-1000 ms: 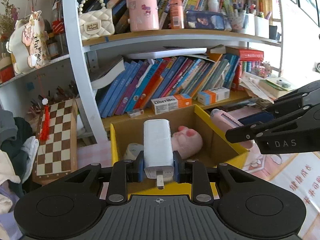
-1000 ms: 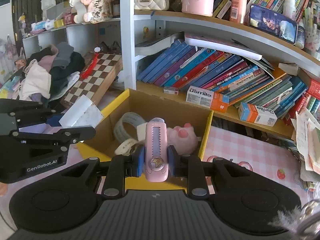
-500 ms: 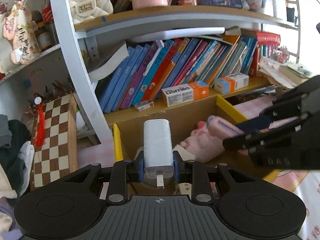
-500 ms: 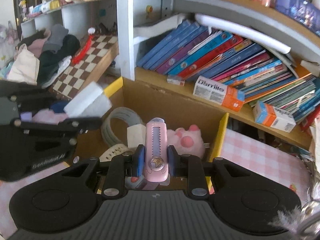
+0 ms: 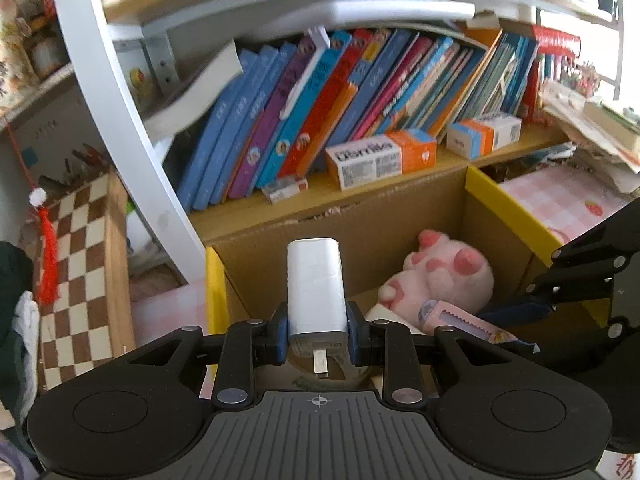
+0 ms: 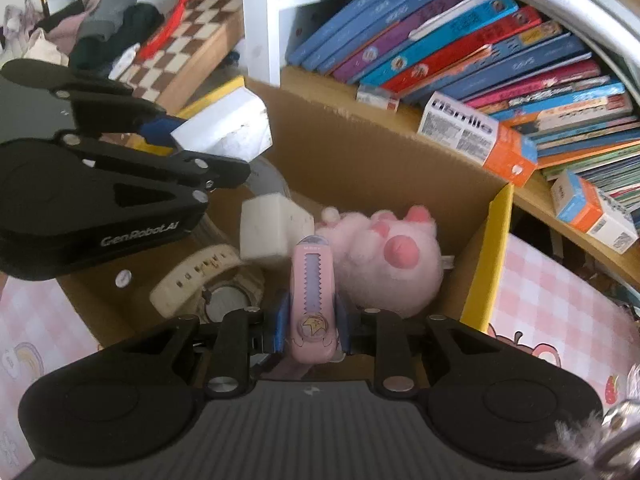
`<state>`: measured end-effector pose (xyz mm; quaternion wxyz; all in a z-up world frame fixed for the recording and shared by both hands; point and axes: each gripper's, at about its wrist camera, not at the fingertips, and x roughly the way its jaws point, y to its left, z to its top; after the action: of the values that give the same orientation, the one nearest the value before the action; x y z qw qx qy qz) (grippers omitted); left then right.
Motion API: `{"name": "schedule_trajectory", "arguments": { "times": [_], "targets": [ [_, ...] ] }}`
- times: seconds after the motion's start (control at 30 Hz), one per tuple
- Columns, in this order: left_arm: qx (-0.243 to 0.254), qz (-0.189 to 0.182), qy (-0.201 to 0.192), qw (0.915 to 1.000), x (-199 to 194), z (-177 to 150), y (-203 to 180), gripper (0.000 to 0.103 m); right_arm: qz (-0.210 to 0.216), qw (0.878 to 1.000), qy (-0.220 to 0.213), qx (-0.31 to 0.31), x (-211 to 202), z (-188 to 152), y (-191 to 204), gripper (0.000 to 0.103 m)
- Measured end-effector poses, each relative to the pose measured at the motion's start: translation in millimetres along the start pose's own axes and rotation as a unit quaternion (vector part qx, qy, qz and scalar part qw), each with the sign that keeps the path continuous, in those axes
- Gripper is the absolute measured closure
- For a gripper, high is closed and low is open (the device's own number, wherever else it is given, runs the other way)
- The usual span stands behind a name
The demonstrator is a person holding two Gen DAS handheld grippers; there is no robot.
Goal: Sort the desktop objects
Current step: 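Lower both tools into the yellow box and open them to release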
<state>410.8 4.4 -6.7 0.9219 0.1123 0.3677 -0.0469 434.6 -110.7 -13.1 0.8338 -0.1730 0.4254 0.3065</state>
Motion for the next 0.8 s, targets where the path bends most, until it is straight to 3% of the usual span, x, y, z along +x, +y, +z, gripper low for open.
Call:
{"name": "schedule_trajectory", "arguments": {
  "times": [0.3, 0.53, 0.7, 0.8],
  "targets": [
    [0.009, -0.006, 0.045, 0.9989, 26.2, -2.6, -0.4, 0.077, 0.014, 1.000, 0.027, -0.003, 19.5, 2.0, -7.3, 0.080],
    [0.015, -0.005, 0.055, 0.9984, 29.2, -1.0, -1.9, 0.078, 0.020, 0.999, 0.028, 0.006, 21.5, 3.7, -9.9, 0.078],
    [0.022, -0.003, 0.051, 0.9984, 25.9, -0.6, -4.0, 0.074, 0.020, 1.000, 0.016, 0.009, 16.0, 4.0, -9.3, 0.064],
    [0.024, 0.010, 0.043, 0.9987, 19.9, -0.5, -4.4, 0.057, 0.019, 1.000, 0.002, 0.011, 7.6, 4.4, -7.7, 0.053]
  ]
}}
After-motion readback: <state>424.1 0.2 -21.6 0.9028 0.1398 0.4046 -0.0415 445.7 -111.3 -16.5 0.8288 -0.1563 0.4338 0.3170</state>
